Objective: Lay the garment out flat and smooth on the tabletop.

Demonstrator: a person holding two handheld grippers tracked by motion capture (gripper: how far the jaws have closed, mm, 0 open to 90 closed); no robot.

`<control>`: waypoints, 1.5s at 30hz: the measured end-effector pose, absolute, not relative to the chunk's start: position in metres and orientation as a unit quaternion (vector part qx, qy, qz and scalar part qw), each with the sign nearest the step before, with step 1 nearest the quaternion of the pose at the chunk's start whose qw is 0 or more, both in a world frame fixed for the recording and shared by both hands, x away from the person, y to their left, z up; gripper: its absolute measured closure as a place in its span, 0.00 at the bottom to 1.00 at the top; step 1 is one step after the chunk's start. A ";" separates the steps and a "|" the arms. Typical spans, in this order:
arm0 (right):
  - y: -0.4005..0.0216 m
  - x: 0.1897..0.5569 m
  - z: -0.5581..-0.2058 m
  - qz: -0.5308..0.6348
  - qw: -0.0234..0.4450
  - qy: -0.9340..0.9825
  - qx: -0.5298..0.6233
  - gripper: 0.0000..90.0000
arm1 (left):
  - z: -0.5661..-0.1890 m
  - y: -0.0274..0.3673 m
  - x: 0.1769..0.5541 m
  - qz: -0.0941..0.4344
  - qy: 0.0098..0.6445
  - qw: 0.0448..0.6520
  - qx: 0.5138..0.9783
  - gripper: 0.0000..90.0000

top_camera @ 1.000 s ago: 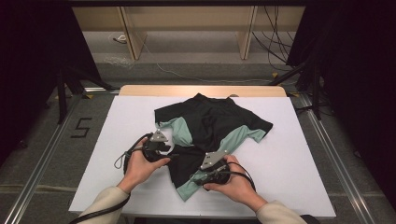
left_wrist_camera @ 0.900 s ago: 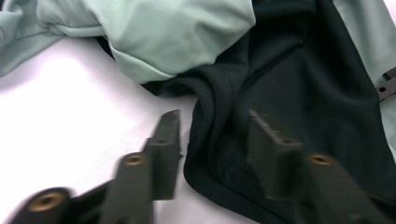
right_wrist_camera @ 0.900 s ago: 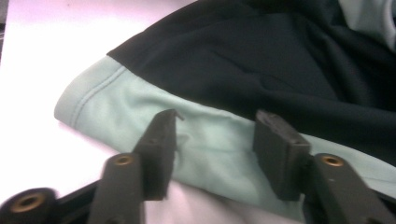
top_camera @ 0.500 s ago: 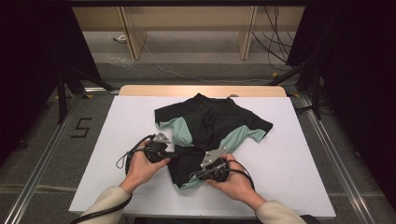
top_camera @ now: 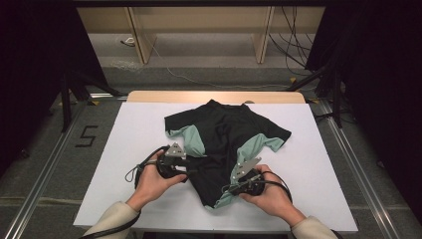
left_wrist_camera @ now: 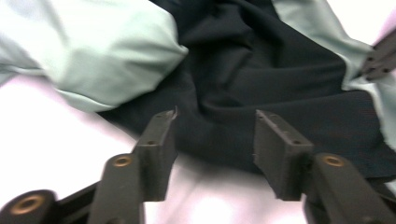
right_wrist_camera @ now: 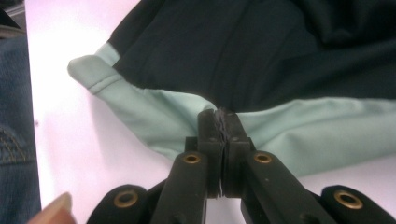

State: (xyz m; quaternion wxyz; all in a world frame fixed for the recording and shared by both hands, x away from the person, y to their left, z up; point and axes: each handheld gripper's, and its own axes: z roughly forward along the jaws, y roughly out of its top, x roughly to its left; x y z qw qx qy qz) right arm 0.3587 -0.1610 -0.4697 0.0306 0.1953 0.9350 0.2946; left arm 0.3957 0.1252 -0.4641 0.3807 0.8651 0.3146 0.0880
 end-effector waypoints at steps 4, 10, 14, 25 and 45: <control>-0.174 0.358 -0.467 0.293 0.030 0.933 0.209 0.99 | -0.460 0.131 0.409 0.099 0.338 0.396 0.848 0.49; -0.185 0.358 -0.467 0.295 0.031 0.930 0.219 0.99 | -0.464 0.136 0.432 0.108 0.355 0.380 0.847 0.44; -0.184 0.357 -0.469 0.292 0.032 0.930 0.219 0.99 | -0.474 0.127 0.448 0.103 0.353 0.377 0.850 0.39; -0.185 0.357 -0.469 0.290 0.030 0.931 0.222 0.99 | -0.470 0.123 0.453 0.126 0.333 0.356 0.864 0.91; -0.225 0.368 -0.461 0.296 0.102 0.917 0.248 0.82 | -0.442 0.123 0.437 0.134 0.331 0.382 0.852 0.93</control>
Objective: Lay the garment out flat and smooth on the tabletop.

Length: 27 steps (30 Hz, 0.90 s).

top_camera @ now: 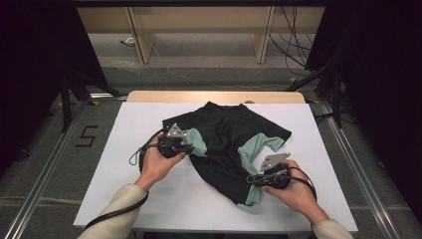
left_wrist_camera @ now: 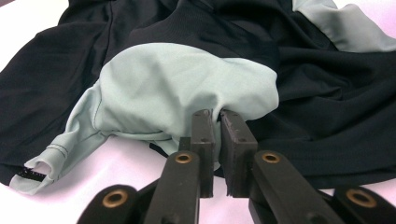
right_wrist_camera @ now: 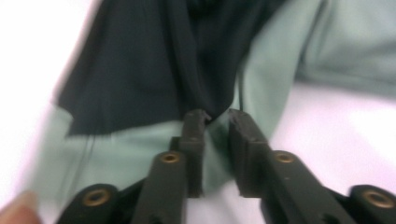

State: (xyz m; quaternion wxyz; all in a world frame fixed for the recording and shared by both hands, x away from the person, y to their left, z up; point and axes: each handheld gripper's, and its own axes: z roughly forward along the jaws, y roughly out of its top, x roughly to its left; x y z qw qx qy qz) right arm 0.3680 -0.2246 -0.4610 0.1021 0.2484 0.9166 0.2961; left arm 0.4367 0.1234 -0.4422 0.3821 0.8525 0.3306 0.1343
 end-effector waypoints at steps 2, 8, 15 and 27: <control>-0.222 0.366 -0.458 0.315 0.109 0.911 0.243 0.78 | -0.443 0.123 0.437 0.133 0.329 0.381 0.854 0.92; -0.176 0.359 -0.459 0.370 0.095 0.898 0.218 0.61 | -0.446 0.117 0.435 0.127 0.320 0.375 0.860 0.94; -0.115 0.379 -0.472 0.361 0.104 0.906 0.194 0.55 | -0.445 0.117 0.437 0.127 0.323 0.380 0.857 0.94; -0.089 0.413 -0.487 0.349 0.069 0.908 0.223 0.89 | -0.451 0.122 0.429 0.125 0.298 0.363 0.874 0.77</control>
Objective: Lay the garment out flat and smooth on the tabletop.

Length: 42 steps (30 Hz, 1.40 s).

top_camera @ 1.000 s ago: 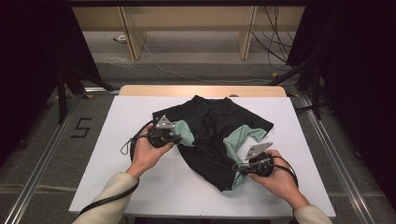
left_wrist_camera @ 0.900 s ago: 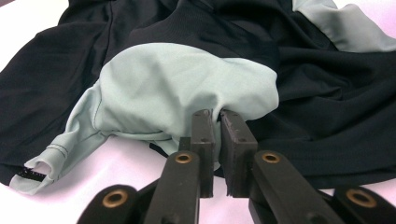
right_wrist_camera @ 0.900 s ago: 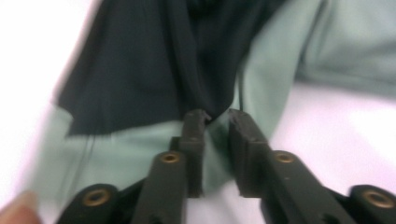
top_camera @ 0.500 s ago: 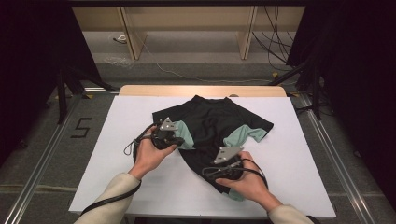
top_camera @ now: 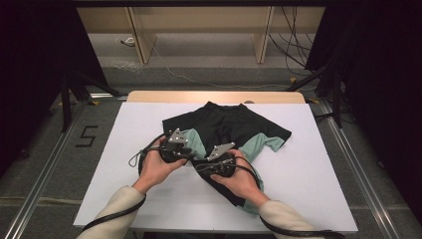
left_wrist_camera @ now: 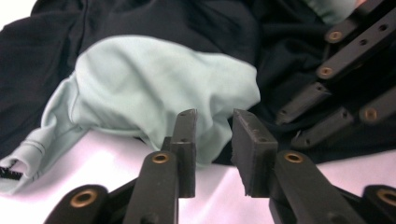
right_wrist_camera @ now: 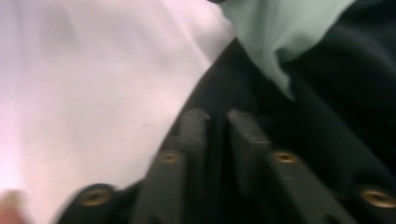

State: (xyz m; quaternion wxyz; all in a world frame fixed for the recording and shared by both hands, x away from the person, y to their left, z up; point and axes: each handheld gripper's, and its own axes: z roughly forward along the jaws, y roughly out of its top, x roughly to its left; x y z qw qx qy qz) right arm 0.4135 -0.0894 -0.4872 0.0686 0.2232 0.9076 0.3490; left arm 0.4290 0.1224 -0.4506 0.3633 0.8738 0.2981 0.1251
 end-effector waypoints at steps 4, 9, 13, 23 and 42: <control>-0.088 0.411 -0.486 0.346 0.071 0.911 0.211 0.96 | -0.453 0.124 0.426 0.120 0.286 0.348 0.885 0.71; -0.089 0.410 -0.484 0.351 0.070 0.910 0.210 0.96 | -0.459 0.122 0.417 0.106 0.243 0.328 0.906 0.64; -0.090 0.406 -0.481 0.353 0.059 0.911 0.205 0.97 | -0.465 0.115 0.409 0.074 0.183 0.318 0.927 0.58; -0.094 0.397 -0.474 0.356 0.035 0.916 0.182 0.97 | -0.475 0.102 0.412 0.083 0.095 0.313 0.941 0.48; -0.133 0.406 -0.452 0.405 0.063 0.883 0.230 0.75 | -0.467 0.100 0.402 0.061 0.122 0.293 0.946 0.94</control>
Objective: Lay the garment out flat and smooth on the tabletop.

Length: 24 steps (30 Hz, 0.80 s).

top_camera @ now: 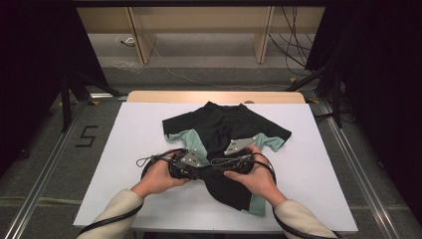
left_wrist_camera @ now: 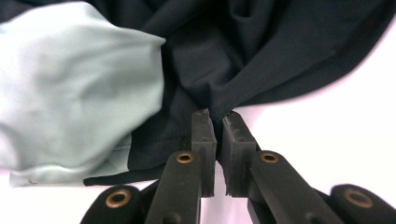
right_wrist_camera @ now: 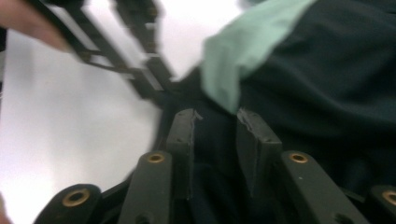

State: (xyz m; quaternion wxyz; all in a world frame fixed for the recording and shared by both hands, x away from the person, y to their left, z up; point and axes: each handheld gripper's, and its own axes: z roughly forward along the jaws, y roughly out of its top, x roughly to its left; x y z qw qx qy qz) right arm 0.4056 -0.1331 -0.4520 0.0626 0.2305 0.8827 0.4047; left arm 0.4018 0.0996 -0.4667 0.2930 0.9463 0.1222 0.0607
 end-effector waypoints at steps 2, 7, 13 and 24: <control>-0.141 0.407 -0.450 0.409 0.068 0.877 0.243 0.74 | -0.465 0.101 0.397 0.059 0.123 0.290 0.947 0.94; -0.154 0.407 -0.447 0.414 0.078 0.870 0.256 0.74 | -0.461 0.099 0.383 0.051 0.117 0.283 0.951 0.94; -0.167 0.403 -0.448 0.412 0.085 0.868 0.265 0.74 | -0.461 0.093 0.354 0.018 0.093 0.283 0.954 0.93; -0.186 0.397 -0.444 0.415 0.097 0.860 0.280 0.72 | -0.449 0.122 0.379 0.038 0.167 0.341 0.924 0.55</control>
